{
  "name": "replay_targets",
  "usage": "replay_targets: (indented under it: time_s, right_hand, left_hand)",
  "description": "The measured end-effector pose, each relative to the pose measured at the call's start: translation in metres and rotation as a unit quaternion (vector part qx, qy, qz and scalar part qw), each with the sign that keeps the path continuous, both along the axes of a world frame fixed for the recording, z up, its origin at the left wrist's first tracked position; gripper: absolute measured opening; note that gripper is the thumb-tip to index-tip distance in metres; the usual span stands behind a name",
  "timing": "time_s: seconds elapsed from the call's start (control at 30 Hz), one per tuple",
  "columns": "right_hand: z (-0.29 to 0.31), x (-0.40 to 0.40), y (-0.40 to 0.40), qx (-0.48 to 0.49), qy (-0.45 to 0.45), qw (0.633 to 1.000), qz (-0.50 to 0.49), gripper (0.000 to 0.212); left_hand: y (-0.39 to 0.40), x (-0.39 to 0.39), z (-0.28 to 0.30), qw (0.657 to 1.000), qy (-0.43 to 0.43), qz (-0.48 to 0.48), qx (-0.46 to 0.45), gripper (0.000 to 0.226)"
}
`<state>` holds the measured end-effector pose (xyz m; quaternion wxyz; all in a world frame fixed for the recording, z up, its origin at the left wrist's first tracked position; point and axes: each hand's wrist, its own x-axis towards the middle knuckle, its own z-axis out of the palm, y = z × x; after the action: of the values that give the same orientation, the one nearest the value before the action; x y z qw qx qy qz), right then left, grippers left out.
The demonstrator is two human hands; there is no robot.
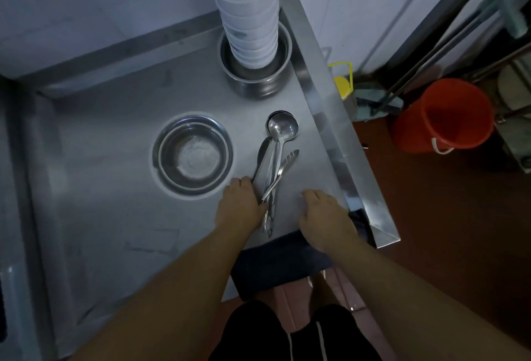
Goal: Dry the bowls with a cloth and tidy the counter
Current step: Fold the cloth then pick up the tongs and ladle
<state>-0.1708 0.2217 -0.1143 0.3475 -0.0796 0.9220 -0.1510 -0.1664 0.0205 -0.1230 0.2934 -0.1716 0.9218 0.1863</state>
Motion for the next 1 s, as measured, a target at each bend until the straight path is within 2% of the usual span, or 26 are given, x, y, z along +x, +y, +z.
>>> replay_targets:
  time_s: [0.17,0.4,0.5,0.63,0.8,1.0]
  right_hand:
    - [0.001,0.005,-0.014,0.005,-0.001,0.999,-0.046,0.047]
    - [0.001,-0.007,-0.042,0.011,-0.017,0.995,-0.100,0.039]
    - [0.000,-0.022,-0.066,-0.016,-0.035,0.985,-0.170,0.036]
    - [-0.007,-0.042,-0.100,-0.038,-0.058,0.957,-0.282,0.046]
    - [-0.021,-0.059,-0.128,0.034,-0.038,0.951,-0.306,0.059]
    - [-0.039,-0.063,-0.137,0.068,-0.022,0.941,-0.332,0.051]
  left_hand:
    - [-0.005,-0.003,-0.003,1.000,-0.005,-0.002,0.016,0.052]
    - [-0.038,0.008,0.013,0.992,0.016,0.091,0.082,0.038]
    - [-0.060,0.017,0.021,0.987,0.033,0.130,0.088,0.038]
    - [-0.087,0.035,0.024,0.979,0.048,0.179,0.085,0.037]
    - [-0.110,0.057,0.019,0.974,0.051,0.206,0.085,0.044]
    - [-0.124,0.071,0.013,0.973,0.053,0.209,0.078,0.037]
